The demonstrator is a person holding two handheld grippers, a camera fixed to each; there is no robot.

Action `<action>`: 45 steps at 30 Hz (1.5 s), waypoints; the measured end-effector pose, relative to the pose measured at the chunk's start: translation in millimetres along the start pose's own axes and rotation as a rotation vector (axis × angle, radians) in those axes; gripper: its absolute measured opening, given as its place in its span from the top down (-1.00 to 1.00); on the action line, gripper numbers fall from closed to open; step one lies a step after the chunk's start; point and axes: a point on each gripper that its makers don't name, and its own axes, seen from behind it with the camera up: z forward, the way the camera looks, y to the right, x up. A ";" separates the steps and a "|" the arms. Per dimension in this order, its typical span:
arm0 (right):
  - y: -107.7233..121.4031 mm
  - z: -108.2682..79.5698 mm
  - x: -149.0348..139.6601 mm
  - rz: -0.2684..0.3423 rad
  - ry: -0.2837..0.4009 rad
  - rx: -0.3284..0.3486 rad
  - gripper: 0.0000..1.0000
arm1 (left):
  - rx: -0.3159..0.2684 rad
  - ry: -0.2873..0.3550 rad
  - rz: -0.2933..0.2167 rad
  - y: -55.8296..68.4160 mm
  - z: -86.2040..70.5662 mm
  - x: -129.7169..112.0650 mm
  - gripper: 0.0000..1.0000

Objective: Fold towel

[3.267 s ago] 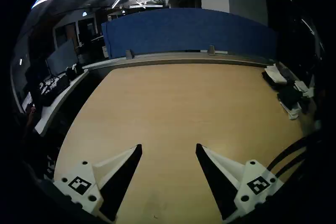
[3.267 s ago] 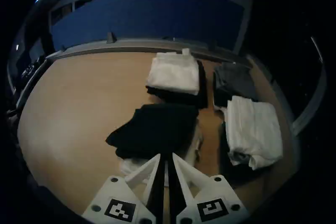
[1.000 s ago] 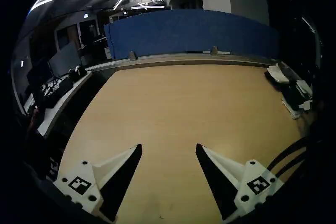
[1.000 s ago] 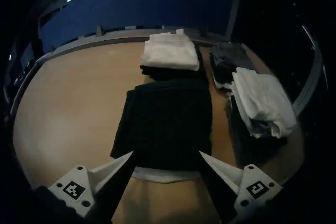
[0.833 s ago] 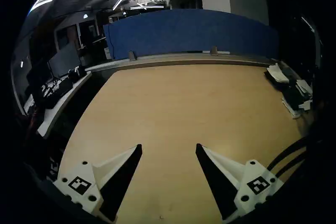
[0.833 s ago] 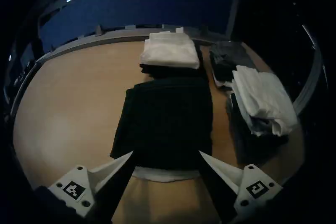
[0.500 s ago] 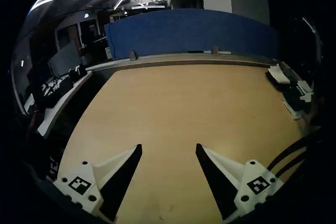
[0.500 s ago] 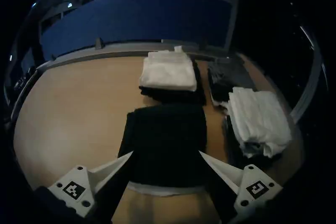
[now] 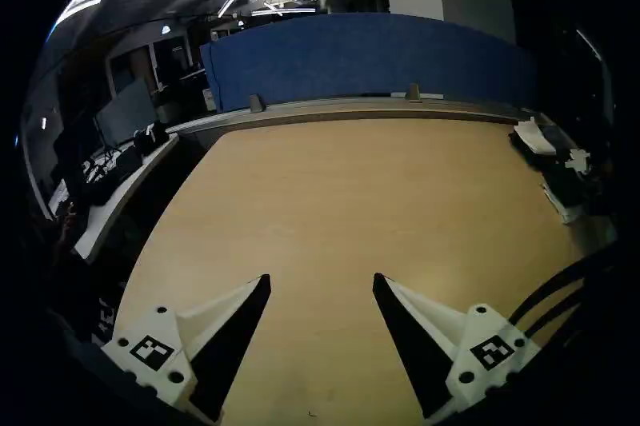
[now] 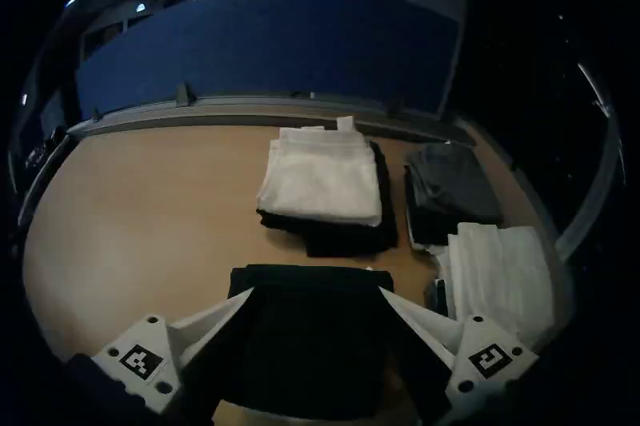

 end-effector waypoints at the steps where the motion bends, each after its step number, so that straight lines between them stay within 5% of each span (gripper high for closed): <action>1: 0.4 2.5 -1.7 0.001 -0.006 0.001 -1.00 | 0.001 0.000 0.000 -0.1 0.1 0.0 -0.90; 11: 7.4 31.0 -22.9 0.015 -0.069 -0.005 -1.00 | 0.015 -0.004 0.008 -4.7 -2.5 -2.4 -0.90; 20: 7.8 33.1 -25.4 0.044 -0.072 -0.002 -1.00 | 0.020 -0.002 0.005 -5.8 -5.6 -3.4 -0.90; 36: -1.7 -59.9 3.2 0.129 0.088 -0.008 -1.00 | -0.005 0.030 -0.014 0.2 -7.3 7.5 -0.91; 45: -0.5 -76.6 -4.7 0.136 0.108 -0.027 -1.00 | -0.021 0.045 -0.007 2.5 -7.6 10.2 -0.90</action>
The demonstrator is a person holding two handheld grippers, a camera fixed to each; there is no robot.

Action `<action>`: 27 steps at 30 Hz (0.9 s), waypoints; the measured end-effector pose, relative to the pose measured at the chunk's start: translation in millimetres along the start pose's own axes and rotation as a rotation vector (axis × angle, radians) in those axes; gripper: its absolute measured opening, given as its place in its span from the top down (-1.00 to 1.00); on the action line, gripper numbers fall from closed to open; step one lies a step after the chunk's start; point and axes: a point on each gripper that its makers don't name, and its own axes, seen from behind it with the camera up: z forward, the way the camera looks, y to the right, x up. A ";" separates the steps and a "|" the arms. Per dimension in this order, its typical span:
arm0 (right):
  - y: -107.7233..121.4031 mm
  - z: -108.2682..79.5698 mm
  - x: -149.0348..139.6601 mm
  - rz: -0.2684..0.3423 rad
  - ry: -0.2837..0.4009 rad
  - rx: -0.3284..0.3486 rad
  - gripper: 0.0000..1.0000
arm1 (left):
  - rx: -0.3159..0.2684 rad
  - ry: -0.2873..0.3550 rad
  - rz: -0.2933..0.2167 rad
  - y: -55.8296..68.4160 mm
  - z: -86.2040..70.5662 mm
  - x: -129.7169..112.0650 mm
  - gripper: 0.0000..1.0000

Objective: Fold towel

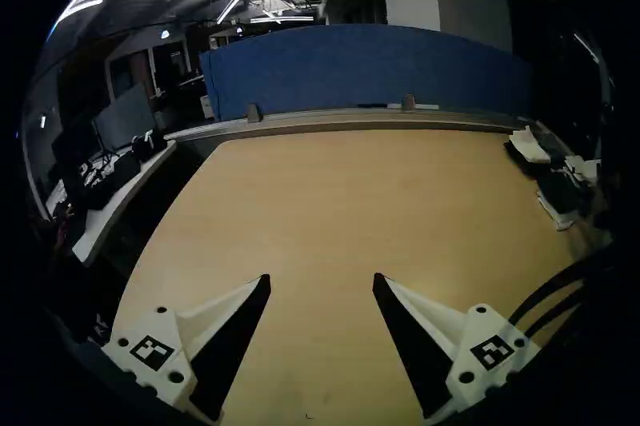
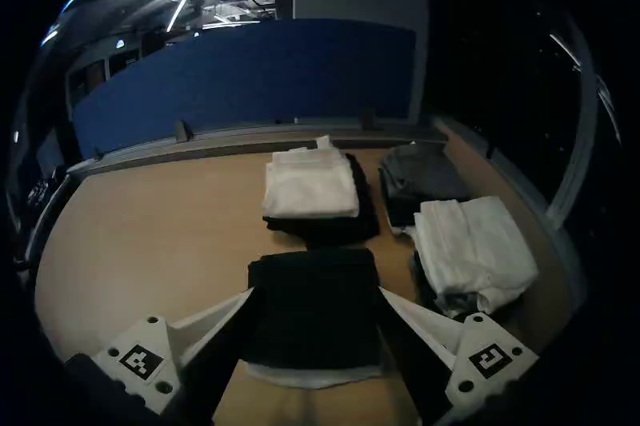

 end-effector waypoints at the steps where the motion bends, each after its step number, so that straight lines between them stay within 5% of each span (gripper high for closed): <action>1: -0.8 -1.4 0.2 0.002 0.009 -0.002 -1.00 | -0.001 0.004 0.001 -0.1 -0.3 0.8 -0.90; 5: -10.3 -12.1 9.9 0.001 0.093 0.003 -1.00 | -0.010 0.032 -0.006 0.3 -2.1 6.4 -0.90; 12: -29.0 -51.2 35.2 -0.002 0.349 0.005 -1.00 | -0.040 0.109 -0.036 3.6 -3.4 22.7 -0.90; 20: -46.0 -99.9 50.4 0.029 0.489 0.002 -1.00 | -0.063 0.231 -0.037 8.0 -8.7 56.4 -0.90; 27: -61.8 -122.3 57.7 0.022 0.529 0.013 -1.00 | -0.096 0.319 -0.065 13.2 -12.8 78.4 -0.90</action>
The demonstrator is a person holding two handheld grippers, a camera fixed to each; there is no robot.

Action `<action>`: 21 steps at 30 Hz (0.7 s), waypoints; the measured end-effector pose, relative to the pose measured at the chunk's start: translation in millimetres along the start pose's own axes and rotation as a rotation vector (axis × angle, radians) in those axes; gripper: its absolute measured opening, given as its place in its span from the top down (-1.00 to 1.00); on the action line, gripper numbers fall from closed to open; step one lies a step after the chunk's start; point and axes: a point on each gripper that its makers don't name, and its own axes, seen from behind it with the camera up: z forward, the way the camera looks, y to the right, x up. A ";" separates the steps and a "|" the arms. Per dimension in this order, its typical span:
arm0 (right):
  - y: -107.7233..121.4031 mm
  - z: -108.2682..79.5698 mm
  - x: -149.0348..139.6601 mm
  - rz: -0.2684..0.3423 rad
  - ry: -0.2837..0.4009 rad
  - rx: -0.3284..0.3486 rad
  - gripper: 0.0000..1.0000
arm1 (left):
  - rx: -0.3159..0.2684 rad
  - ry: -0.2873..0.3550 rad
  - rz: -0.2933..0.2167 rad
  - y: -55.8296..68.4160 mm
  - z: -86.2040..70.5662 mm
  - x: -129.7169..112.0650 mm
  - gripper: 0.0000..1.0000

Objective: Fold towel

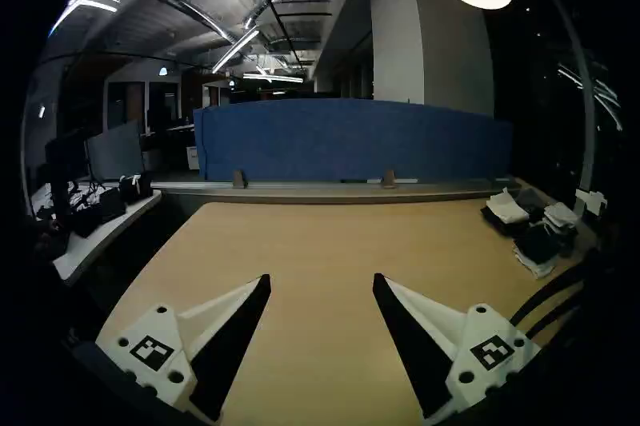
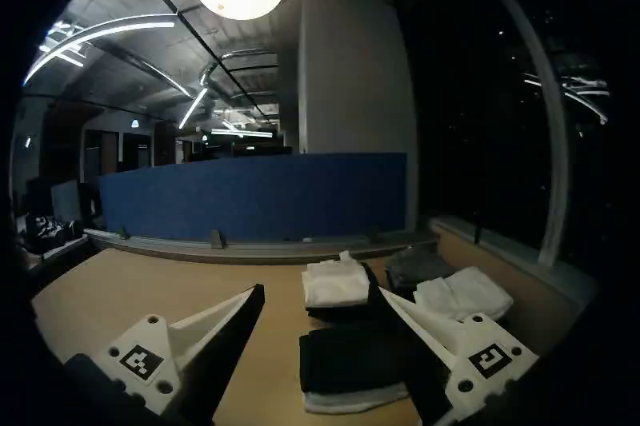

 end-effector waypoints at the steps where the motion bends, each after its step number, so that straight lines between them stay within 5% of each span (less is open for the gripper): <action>1: -2.6 -1.7 1.7 -0.001 0.005 0.001 -1.00 | -0.001 0.018 -0.004 0.0 0.4 4.1 -0.90; 9: -25.3 -13.1 7.7 0.004 0.038 0.009 -1.00 | 0.021 0.159 -0.023 -5.7 4.1 33.2 -0.90; 21: -52.1 -16.3 -6.8 -0.007 0.041 0.033 -1.00 | 0.009 0.221 -0.058 -5.9 13.9 31.7 -0.91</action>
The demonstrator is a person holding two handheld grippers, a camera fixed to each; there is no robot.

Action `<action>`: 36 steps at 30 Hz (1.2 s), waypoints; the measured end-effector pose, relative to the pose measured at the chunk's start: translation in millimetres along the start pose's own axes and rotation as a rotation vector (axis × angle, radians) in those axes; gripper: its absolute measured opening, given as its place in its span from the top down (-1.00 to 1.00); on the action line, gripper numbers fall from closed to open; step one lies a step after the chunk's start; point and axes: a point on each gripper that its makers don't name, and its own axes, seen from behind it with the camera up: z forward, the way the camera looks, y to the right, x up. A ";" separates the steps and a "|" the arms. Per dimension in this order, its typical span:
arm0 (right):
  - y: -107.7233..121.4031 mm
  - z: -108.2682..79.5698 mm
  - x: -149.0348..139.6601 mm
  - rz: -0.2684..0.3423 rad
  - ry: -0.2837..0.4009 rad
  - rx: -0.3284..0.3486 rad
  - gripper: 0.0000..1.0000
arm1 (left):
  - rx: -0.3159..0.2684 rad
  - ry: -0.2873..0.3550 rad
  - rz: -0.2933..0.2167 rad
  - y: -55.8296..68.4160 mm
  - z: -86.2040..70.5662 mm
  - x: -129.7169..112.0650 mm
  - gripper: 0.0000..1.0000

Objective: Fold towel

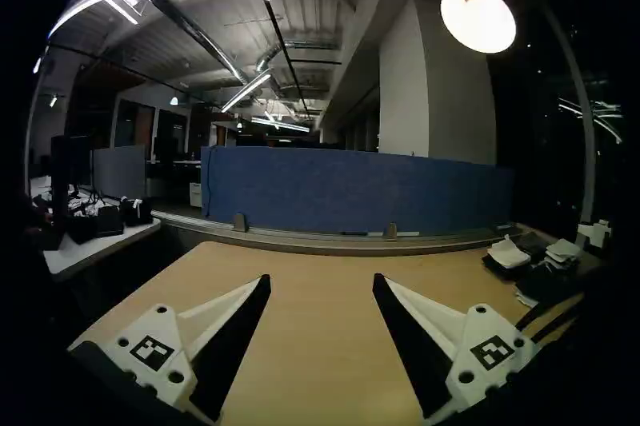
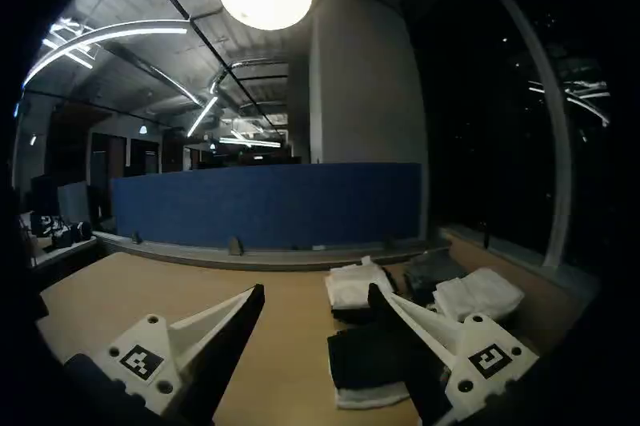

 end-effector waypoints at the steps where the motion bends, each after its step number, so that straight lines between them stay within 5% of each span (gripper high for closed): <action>1: -2.2 0.4 -3.6 0.000 -0.001 0.003 -1.00 | -0.001 0.002 0.002 -0.4 1.2 -2.7 -0.91; 24: -41.7 10.3 -63.7 -0.019 -0.062 0.057 -1.00 | 0.013 0.073 0.030 -2.1 29.3 -70.5 -0.90; 36: -47.7 16.6 -60.3 -0.025 -0.074 0.048 -1.00 | 0.011 0.090 0.026 2.3 36.5 -87.4 -0.90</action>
